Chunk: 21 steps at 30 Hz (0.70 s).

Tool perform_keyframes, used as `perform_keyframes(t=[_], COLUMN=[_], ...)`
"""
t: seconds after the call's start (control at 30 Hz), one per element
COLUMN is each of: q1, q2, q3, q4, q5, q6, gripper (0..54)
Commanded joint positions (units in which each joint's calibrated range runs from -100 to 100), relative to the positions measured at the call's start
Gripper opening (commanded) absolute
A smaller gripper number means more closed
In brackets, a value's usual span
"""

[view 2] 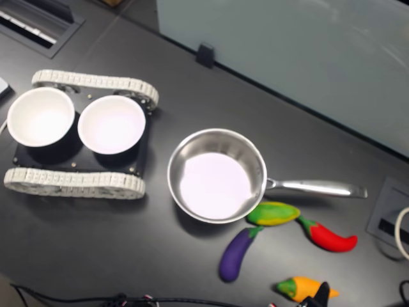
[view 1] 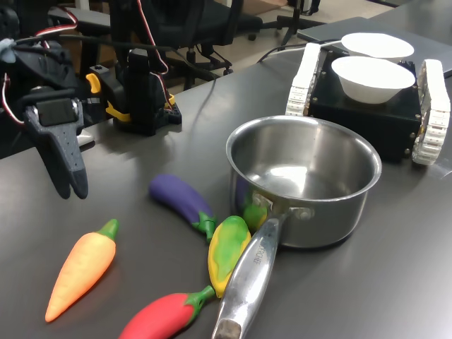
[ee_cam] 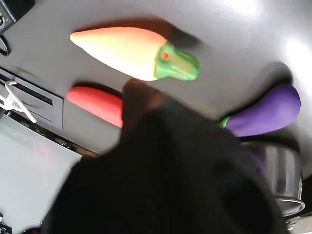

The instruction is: Pick up the carrot and place them in the pan

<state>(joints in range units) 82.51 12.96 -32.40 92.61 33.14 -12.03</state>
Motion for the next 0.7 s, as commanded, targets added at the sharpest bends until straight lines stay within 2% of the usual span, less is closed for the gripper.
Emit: perform_keyframes(t=[0.0, 0.17, 0.43, 0.67], q1=[0.2, 0.2, 1.4, 1.3], q2=[-0.9, -0.2, 1.9, 6.1], q3=[-4.3, -4.3, -4.3, -7.4], q4=[-3.3, -4.0, -8.3, -9.3], q5=[1.9, 4.8, 8.6, 9.6], q6=[0.7, 0.7, 0.7, 1.6], gripper=[29.3, 28.9, 29.1, 28.9])
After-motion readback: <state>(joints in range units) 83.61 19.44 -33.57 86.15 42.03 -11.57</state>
